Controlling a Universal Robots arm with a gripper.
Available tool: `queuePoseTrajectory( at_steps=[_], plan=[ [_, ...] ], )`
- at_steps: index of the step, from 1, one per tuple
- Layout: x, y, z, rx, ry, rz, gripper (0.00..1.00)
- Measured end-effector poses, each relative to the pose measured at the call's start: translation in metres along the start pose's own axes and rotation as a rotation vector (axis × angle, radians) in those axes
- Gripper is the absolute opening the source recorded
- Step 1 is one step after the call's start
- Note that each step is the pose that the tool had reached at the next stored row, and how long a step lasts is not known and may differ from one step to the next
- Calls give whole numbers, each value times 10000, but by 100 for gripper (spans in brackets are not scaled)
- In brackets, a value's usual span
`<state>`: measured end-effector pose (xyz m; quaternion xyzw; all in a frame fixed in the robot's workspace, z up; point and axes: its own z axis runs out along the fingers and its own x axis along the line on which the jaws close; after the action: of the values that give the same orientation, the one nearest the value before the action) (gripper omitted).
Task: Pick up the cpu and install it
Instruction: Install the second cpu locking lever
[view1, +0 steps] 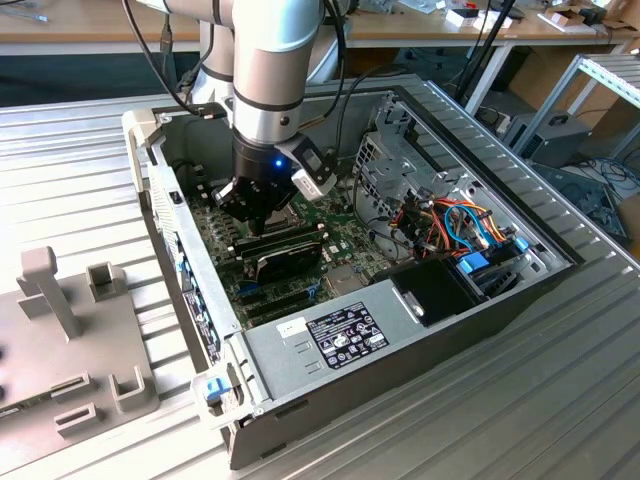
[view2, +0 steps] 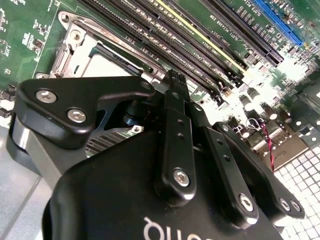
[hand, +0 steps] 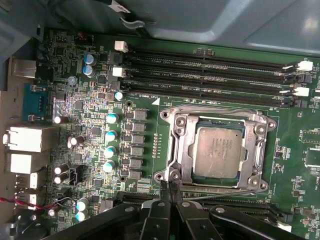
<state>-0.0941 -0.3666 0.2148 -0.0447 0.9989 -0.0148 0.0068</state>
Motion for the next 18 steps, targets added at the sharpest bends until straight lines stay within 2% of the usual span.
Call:
queuePoseTrajectory(
  at_steps=[7,18],
  plan=[
    [35,4,14,1,1,0,11],
    [39,15,35,-3,0,-1,11]
  ],
)
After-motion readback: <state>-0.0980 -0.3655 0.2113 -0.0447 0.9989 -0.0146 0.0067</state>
